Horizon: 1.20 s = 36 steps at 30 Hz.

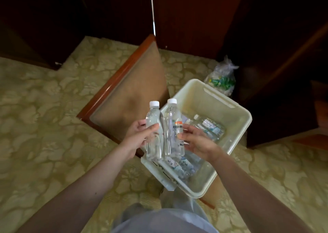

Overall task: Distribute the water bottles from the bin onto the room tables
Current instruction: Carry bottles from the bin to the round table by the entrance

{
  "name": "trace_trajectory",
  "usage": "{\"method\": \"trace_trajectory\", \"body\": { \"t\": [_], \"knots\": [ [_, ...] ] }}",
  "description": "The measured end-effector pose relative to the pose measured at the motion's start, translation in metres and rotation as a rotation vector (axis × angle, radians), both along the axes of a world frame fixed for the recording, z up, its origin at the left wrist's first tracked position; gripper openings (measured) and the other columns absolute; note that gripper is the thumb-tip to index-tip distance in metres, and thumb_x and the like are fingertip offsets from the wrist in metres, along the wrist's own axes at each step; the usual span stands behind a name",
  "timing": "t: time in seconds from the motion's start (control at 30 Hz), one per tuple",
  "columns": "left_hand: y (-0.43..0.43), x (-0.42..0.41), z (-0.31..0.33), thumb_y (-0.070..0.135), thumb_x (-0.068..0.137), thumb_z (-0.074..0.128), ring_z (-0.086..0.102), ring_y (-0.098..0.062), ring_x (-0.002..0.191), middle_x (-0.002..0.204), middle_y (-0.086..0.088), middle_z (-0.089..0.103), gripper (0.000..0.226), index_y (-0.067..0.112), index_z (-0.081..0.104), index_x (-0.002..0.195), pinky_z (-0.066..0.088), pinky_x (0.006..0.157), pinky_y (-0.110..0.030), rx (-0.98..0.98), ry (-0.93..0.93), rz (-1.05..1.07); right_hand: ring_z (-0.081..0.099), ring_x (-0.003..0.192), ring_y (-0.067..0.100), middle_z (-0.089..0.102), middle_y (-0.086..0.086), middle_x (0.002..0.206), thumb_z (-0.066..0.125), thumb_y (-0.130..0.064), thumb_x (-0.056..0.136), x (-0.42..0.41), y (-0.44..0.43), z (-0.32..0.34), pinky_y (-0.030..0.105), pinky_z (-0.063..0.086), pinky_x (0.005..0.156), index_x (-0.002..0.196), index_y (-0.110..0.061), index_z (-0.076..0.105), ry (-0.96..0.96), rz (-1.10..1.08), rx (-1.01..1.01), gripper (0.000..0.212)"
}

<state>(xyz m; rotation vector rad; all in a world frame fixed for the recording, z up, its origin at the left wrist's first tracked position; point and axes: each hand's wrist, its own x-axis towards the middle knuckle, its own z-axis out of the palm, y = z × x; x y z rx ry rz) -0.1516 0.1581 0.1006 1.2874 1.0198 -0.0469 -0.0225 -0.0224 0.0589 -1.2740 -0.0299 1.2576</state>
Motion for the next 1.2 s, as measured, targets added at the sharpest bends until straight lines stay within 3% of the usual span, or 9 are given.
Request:
{"method": "trace_trajectory", "body": {
  "t": [0.2,0.33,0.47,0.5,0.63,0.8,0.93,1.07,1.2],
  "knots": [
    [-0.001,-0.094,0.02,0.041,0.05,0.088,0.072,-0.017,0.087,0.101,0.0,0.075,0.076,0.016,0.057,0.115,0.054,0.096,-0.049,0.066,-0.101,0.089,0.069,0.087,0.023,0.071,0.006,0.098,0.068,0.011,0.081,-0.072,0.011,0.024,0.037,0.06,0.077,0.128,-0.002,0.054,-0.051,0.087,0.076,0.05],
    [-0.01,-0.176,0.034,0.033,0.057,0.082,0.073,-0.008,0.076,0.105,-0.005,0.071,0.073,0.009,0.054,0.119,0.058,0.068,-0.024,0.108,-0.134,0.148,0.067,0.1,0.03,0.07,0.012,0.107,0.075,0.01,0.073,-0.137,0.015,0.039,0.048,0.057,0.089,0.129,-0.001,0.054,-0.059,0.198,0.132,0.06],
    [-0.02,-0.263,0.048,0.034,0.049,0.084,0.071,-0.024,0.097,0.11,-0.009,0.069,0.074,0.012,0.056,0.114,0.058,0.084,-0.036,0.149,-0.145,0.315,0.066,0.104,0.034,0.067,0.014,0.111,0.079,0.007,0.069,-0.204,0.029,0.051,0.053,0.054,0.094,0.129,0.0,0.054,-0.077,0.32,0.159,0.065],
    [-0.021,-0.283,0.051,0.035,0.048,0.085,0.07,-0.026,0.099,0.11,-0.008,0.07,0.076,0.012,0.056,0.115,0.058,0.084,-0.038,0.166,-0.146,0.347,0.066,0.105,0.034,0.067,0.015,0.112,0.08,0.006,0.069,-0.22,0.035,0.054,0.054,0.054,0.095,0.13,-0.001,0.054,-0.082,0.361,0.169,0.066],
    [-0.024,-0.356,0.066,0.035,0.053,0.084,0.069,-0.017,0.089,0.106,-0.002,0.072,0.071,0.015,0.056,0.116,0.053,0.062,-0.022,0.25,-0.206,0.511,0.069,0.099,0.03,0.069,0.014,0.112,0.078,0.005,0.068,-0.276,0.07,0.072,0.048,0.058,0.088,0.13,-0.003,0.054,-0.081,0.522,0.205,0.067],
    [-0.022,-0.44,0.084,0.044,0.047,0.095,0.067,-0.017,0.09,0.109,-0.004,0.071,0.079,0.02,0.055,0.11,0.054,0.082,-0.039,0.318,-0.242,0.734,0.067,0.101,0.03,0.068,0.014,0.112,0.077,0.009,0.072,-0.345,0.12,0.098,0.045,0.057,0.09,0.129,-0.004,0.055,-0.127,0.71,0.243,0.063],
    [-0.019,-0.498,0.095,0.055,0.036,0.089,0.069,-0.02,0.094,0.113,-0.008,0.069,0.093,0.019,0.054,0.115,0.054,0.077,-0.037,0.39,-0.255,0.901,0.068,0.091,0.026,0.068,0.012,0.105,0.066,0.017,0.078,-0.401,0.157,0.119,0.035,0.062,0.076,0.127,-0.004,0.054,-0.124,0.846,0.273,0.055],
    [-0.015,-0.545,0.101,0.058,0.036,0.088,0.065,-0.023,0.103,0.118,-0.011,0.064,0.095,0.02,0.052,0.115,0.053,0.074,-0.032,0.457,-0.22,1.058,0.07,0.091,0.026,0.069,0.011,0.106,0.078,0.003,0.063,-0.451,0.194,0.128,0.041,0.059,0.084,0.123,-0.009,0.057,-0.153,1.002,0.305,0.065],
    [-0.005,-0.58,0.105,0.059,0.034,0.088,0.063,-0.022,0.102,0.115,-0.008,0.064,0.096,0.02,0.051,0.114,0.051,0.076,-0.029,0.489,-0.207,1.209,0.069,0.093,0.027,0.07,0.011,0.104,0.076,0.001,0.062,-0.497,0.233,0.138,0.041,0.06,0.084,0.123,-0.009,0.057,-0.187,1.134,0.335,0.065]
  ]
}}
